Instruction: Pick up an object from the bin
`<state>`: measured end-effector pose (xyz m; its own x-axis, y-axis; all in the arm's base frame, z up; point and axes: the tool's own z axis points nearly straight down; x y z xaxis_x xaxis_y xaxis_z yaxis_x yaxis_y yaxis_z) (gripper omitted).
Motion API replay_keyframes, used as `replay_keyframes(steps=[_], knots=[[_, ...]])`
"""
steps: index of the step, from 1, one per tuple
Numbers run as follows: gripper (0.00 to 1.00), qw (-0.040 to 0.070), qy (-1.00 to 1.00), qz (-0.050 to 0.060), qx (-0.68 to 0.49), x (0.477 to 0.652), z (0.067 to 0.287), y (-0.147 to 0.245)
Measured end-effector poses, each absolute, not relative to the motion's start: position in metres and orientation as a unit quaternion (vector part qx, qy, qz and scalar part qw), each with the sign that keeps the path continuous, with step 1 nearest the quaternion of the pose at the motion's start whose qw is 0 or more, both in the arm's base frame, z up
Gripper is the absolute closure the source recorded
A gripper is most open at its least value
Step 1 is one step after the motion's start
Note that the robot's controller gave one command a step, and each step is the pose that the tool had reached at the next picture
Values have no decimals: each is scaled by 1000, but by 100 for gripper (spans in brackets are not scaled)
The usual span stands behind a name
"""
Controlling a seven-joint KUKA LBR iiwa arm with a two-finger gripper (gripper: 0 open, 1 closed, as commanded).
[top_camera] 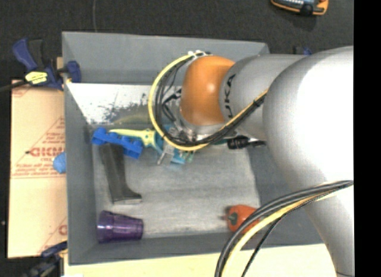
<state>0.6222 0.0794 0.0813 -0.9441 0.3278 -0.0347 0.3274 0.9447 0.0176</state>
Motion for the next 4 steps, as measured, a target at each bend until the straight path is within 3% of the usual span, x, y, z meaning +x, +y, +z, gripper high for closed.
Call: replay_keyframes(steps=[2, 3, 4], knots=[[100, 20, 986, 6, 166, 624, 85, 79], [100, 23, 986, 6, 165, 595, 81, 100], [100, 26, 983, 7, 180, 617, 85, 77]])
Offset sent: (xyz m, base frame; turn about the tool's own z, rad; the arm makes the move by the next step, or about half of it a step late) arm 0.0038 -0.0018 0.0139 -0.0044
